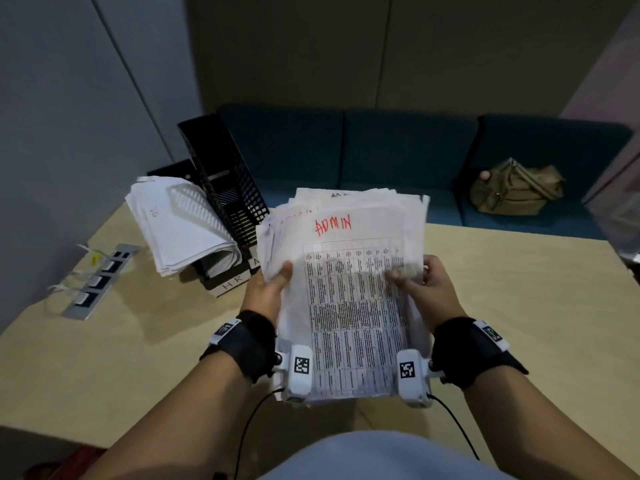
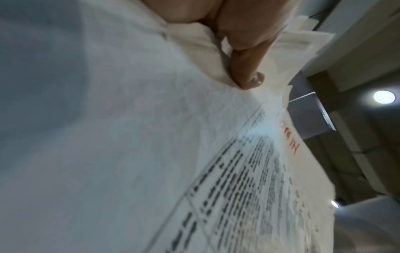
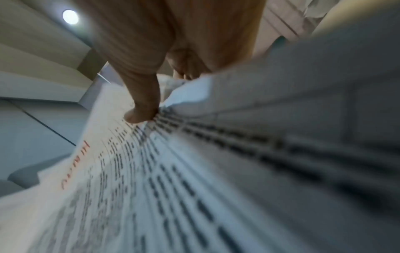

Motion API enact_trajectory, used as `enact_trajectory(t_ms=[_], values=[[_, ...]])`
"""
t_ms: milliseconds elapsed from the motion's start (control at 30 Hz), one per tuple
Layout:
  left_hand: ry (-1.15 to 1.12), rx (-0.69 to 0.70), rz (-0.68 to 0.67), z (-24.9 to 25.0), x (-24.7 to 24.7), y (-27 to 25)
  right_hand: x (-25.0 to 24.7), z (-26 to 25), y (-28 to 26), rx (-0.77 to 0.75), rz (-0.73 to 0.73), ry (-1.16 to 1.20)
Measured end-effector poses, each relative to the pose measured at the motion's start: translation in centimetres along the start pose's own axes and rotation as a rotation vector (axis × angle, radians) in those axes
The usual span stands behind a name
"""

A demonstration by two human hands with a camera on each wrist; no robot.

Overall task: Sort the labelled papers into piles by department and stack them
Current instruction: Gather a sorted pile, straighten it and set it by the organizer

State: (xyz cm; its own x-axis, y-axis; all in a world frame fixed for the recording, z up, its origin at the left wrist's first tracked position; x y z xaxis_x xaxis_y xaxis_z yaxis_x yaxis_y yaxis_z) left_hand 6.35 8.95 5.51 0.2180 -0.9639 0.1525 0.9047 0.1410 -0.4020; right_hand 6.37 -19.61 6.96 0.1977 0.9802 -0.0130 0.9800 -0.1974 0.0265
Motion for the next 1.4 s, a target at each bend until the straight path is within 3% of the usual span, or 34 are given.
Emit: enact_trajectory(t_ms=[100, 333, 433, 567, 700, 867, 1000, 1067, 1200, 1400], values=[[0.060, -0.113, 0.102, -3.1, -1.8, 1.2, -1.2, 1.8, -0.4, -0.015, 0.077, -0.387], [0.263, -0.422, 0.191, -11.8, -4.9, 1.2, -1.6, 10.8, -3.4, 0.318, -0.160, -0.855], [0.384, -0.413, 0.201, -12.8, -4.8, 0.8, -1.7, 12.8, -4.8, 0.415, -0.223, -0.949], [0.409, -0.343, 0.149, -12.3, -4.0, 1.1, -1.4, 12.2, -5.3, 0.377, -0.112, -0.760], [0.415, -0.390, 0.170, -12.3, -4.0, 1.1, -0.4, 13.3, -5.5, 0.369, -0.236, -0.787], [0.295, -0.419, 0.034, -13.6, -3.0, 1.0, 0.7, 14.0, -6.5, 0.435, -0.332, -0.603], [0.213, -0.427, 0.005, -13.9, -3.1, 0.8, -0.8, 12.9, -5.0, 0.423, -0.183, -0.685], [0.153, -0.408, -0.020, -12.9, -2.5, 0.7, -0.9, 11.6, -4.4, 0.375, -0.085, -0.487], [0.077, -0.275, -0.113, -8.0, -0.6, 0.7, -0.1, 9.0, -2.4, 0.336, -0.054, -0.089], [0.019, -0.003, -0.307, 1.0, 3.9, 0.8, 1.4, 1.3, 0.7, 0.057, 0.009, 0.195]])
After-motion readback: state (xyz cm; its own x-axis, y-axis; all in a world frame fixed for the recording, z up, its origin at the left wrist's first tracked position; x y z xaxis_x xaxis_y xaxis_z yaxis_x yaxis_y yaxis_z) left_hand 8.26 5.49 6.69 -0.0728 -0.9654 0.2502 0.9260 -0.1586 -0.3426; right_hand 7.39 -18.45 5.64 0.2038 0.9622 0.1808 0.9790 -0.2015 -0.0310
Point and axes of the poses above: each hand's wrist, its own y-axis towards the middle knuckle, its own x-axis out of the palm, z = x × y, the point moved 8 cm from there along y, towards the middle knuckle, and after that the axes turned 6 degrees about -x, right-handed, at the moved point
